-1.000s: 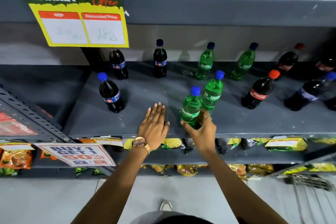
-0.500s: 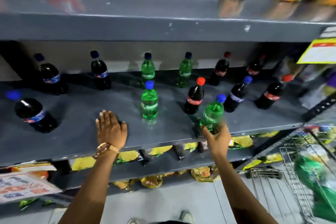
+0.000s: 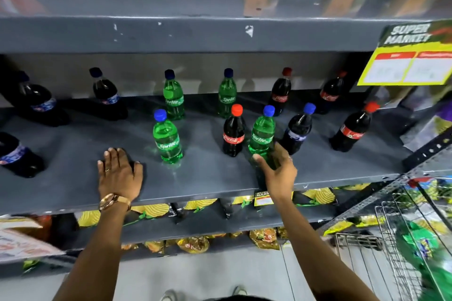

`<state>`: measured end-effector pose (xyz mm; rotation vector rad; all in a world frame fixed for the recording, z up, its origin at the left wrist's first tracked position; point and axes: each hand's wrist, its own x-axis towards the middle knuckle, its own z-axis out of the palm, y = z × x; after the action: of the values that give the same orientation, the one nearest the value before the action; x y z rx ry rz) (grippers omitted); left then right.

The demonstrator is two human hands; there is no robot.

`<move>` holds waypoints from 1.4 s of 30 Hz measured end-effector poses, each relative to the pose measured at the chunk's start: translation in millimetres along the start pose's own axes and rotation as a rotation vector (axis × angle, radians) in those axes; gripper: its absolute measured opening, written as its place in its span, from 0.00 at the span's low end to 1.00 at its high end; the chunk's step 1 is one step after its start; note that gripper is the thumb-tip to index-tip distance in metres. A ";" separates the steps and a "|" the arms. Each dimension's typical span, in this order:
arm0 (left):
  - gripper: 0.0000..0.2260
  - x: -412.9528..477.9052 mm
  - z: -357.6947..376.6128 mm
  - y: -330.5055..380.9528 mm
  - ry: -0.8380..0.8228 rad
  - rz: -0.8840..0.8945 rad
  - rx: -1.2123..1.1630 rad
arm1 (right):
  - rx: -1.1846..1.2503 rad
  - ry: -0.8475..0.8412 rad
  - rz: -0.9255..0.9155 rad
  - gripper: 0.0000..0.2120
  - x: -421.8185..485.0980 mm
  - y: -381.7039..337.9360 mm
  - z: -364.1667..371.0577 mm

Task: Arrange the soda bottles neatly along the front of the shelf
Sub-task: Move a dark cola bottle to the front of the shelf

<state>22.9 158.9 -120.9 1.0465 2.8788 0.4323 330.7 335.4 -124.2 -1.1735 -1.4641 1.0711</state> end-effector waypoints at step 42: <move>0.26 46.2 -34.1 -124.8 -0.151 0.413 -0.091 | -0.095 -0.462 -0.151 0.20 -129.0 -86.4 291.2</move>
<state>-95.1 88.5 -120.4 1.5843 2.4818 0.4729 43.3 173.9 -109.2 -0.8936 -1.9447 1.2301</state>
